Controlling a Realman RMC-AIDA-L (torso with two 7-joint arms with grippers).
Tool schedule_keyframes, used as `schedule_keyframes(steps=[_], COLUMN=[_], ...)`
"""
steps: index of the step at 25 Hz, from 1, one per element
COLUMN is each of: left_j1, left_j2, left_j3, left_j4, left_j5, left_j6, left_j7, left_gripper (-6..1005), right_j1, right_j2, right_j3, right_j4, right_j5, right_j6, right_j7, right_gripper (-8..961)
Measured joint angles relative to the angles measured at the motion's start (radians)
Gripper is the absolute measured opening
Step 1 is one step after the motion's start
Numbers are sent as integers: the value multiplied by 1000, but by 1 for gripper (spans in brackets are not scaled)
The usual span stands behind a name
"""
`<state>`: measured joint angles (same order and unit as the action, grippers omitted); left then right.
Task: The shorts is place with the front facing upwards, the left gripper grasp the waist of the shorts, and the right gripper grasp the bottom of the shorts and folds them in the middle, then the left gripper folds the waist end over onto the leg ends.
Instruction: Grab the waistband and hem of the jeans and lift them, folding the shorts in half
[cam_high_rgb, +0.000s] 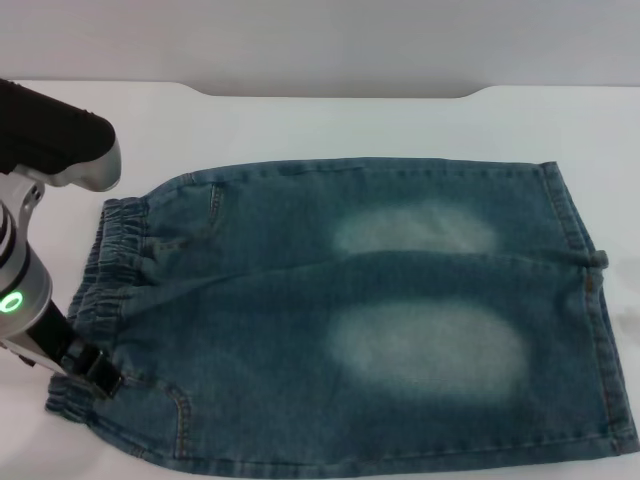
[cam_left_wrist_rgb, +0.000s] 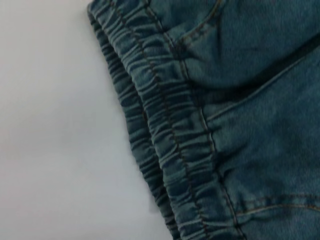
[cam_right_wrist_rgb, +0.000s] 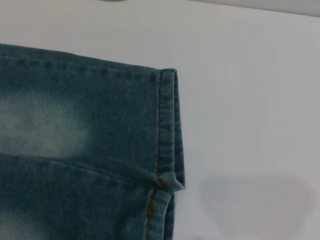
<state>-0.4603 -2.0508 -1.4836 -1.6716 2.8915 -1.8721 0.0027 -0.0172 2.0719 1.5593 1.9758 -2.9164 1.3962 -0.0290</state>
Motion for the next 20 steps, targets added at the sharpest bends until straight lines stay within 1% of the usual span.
schedule_keyframes(steps=[5,15,20], left_j1=[6,0,-1], left_j2=[0,-3,-3], left_j3=[10,28,33], left_j4=[8,90,98], left_j5=[0,0,0], left_j6=[2,52,62], left_j7=[-13,-10,-10], left_gripper=[847,846,845], right_j1=[-15,-20,-20], right_j2=[3,2,2], right_j3=[1,-1,-3], right_j4=[-3,-3,-3], right_j5=[3,3,3], right_j6=[-14,-17,-17], right_j7=[-21,-25,-26], right_gripper=[676,673,672])
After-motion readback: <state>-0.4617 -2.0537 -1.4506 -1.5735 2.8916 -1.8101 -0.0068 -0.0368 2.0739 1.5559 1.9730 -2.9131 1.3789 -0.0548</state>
